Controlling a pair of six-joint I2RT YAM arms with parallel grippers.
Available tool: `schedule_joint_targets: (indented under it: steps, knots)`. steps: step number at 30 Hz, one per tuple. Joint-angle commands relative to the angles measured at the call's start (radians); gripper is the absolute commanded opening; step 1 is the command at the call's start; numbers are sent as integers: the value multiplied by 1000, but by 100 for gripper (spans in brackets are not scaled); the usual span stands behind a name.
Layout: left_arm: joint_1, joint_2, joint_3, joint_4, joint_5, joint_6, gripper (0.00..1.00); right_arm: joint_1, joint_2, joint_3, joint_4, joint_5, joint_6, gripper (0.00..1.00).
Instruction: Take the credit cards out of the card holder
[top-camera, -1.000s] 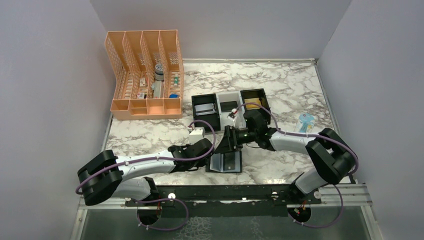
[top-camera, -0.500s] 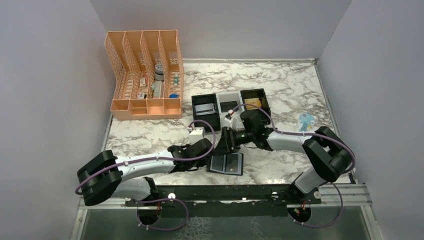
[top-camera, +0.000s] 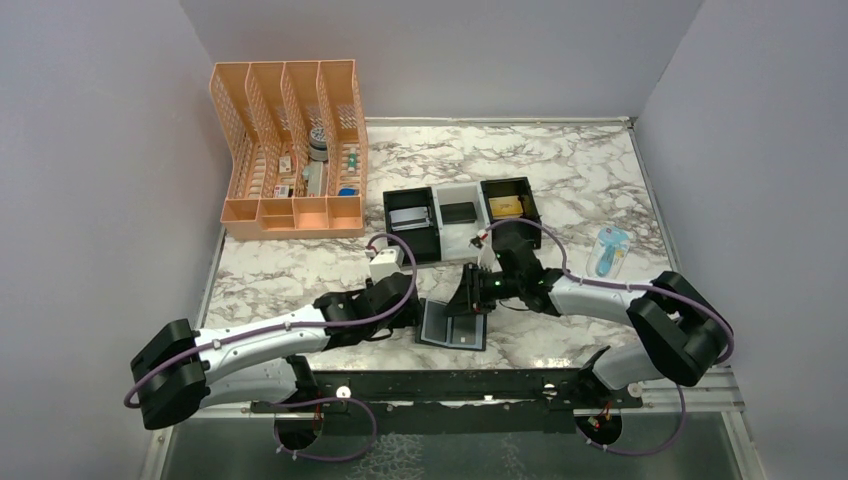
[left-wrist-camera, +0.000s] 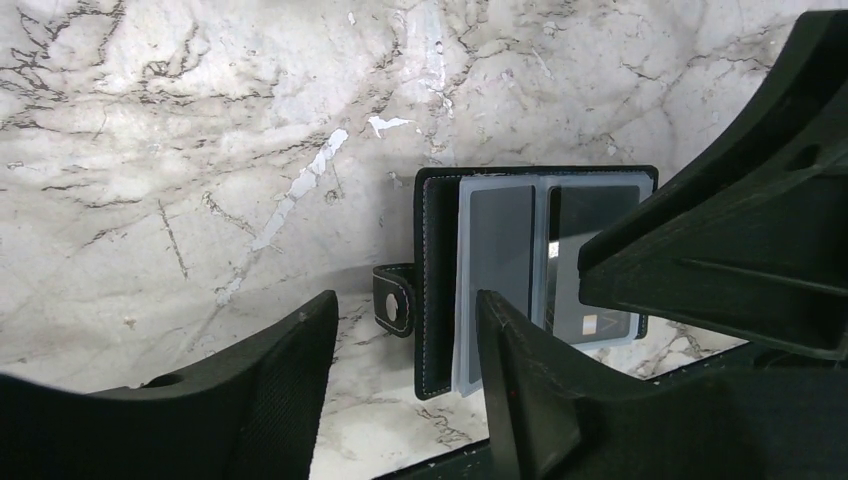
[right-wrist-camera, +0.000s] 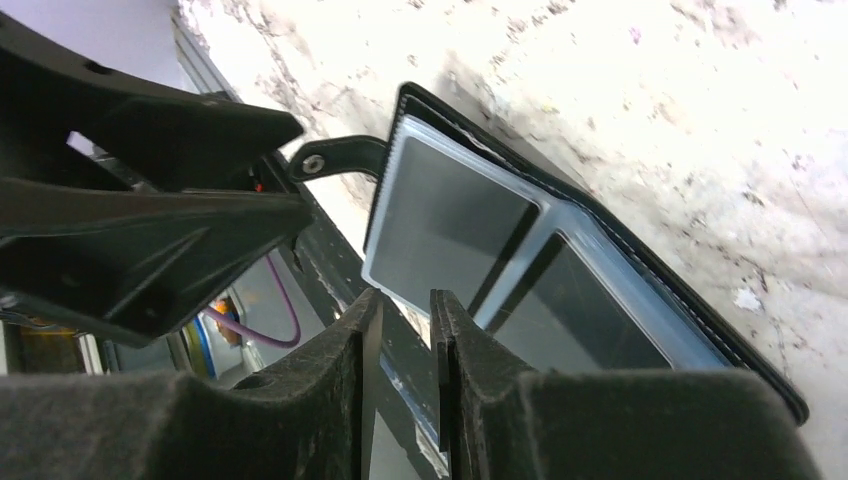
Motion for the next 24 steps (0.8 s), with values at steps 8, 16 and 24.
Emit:
schedule_joint_targets:
  steps: [8, 16, 24]
  knots:
    - [-3, -82, 76, -55, 2, 59, 66, 6, -14, -15, -6, 82, 4, 24]
    - [-3, -66, 128, 22, 127, 149, 67, 5, -78, -45, -1, 139, 18, 24]
    - [-3, 38, 134, 128, 296, 197, 53, 5, -73, -88, 39, 123, 50, 25]
